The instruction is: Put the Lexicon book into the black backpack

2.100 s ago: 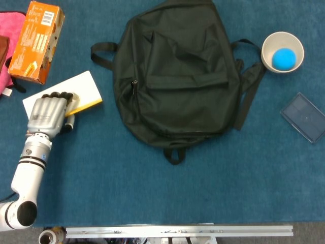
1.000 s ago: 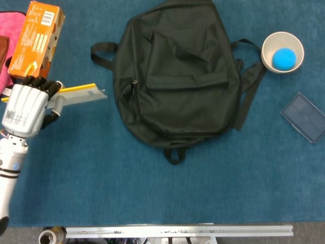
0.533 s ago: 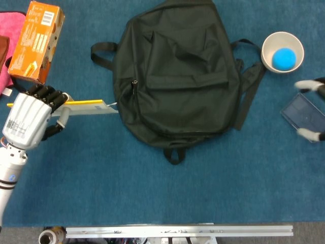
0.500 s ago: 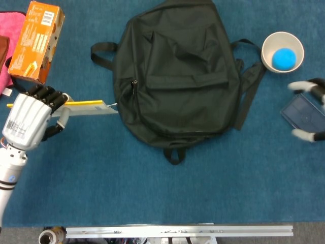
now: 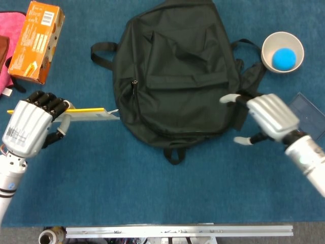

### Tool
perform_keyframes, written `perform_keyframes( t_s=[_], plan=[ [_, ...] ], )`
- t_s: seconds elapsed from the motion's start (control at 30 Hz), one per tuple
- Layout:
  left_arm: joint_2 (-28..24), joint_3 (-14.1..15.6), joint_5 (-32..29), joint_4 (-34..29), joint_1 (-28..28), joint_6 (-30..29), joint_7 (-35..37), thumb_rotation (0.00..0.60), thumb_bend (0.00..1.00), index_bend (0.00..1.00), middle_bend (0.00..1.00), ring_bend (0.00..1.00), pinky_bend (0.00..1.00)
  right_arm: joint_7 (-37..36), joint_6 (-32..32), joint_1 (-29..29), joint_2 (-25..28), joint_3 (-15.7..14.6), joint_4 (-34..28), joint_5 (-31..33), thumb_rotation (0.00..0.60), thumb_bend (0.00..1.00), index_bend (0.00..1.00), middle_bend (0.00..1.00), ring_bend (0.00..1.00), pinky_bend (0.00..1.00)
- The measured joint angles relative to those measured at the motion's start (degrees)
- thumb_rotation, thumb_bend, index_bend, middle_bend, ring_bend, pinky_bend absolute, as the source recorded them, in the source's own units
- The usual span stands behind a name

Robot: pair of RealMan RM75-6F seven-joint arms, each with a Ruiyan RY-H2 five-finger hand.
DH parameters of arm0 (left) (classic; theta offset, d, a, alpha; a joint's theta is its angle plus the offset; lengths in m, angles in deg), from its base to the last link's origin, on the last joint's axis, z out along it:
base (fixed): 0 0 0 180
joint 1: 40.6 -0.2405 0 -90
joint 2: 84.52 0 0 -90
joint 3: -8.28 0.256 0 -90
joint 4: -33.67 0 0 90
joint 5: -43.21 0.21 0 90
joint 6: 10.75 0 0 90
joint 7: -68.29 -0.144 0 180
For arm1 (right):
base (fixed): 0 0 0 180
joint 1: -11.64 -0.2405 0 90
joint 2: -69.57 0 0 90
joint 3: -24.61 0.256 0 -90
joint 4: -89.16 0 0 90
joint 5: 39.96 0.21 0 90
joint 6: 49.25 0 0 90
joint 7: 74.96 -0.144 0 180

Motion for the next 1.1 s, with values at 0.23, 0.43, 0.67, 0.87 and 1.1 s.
perform_keyframes(
  t_s=[0.23,0.43,0.67,0.87,1.1],
  plan=[
    [-0.4,-0.4,0.0,-0.6,-0.2,0.3,-0.4,0.6,0.42,0.75,0.64,0.47,0.45,7.5,1.5,-5.5,-8.4,1.1,5.0,7.6,0.6,0.03,0.25,0.35,0.19,0.35],
    [-0.4,-0.7,-0.1,-0.6,-0.4,0.5,0.0,0.6,0.43,0.75,0.64,0.47,0.45,12.5,1.4,-9.9,-14.5,1.9,9.1,11.9,0.6,0.03,0.25,0.35,0.19,0.35],
    [-0.3,-1.1,-0.2,-0.1,-0.3,0.9,0.6,0.6,0.42,0.75,0.64,0.47,0.45,16.1,1.4,-13.7,-19.2,2.4,11.9,16.2,0.6,0.03,0.25,0.35,0.19,0.35],
    [-0.2,-1.3,-0.2,0.4,-0.2,1.2,1.2,0.6,0.42,0.75,0.64,0.47,0.45,19.2,1.0,-16.3,-23.0,2.1,14.9,19.4,0.6,0.03,0.25,0.35,0.19,0.35],
    [0.0,-1.6,-0.3,1.4,-0.2,1.2,2.2,0.6,0.42,0.75,0.64,0.47,0.45,21.8,-0.3,-18.4,-25.8,2.2,18.9,22.9,0.6,0.25,0.25,0.35,0.2,0.35]
  ],
)
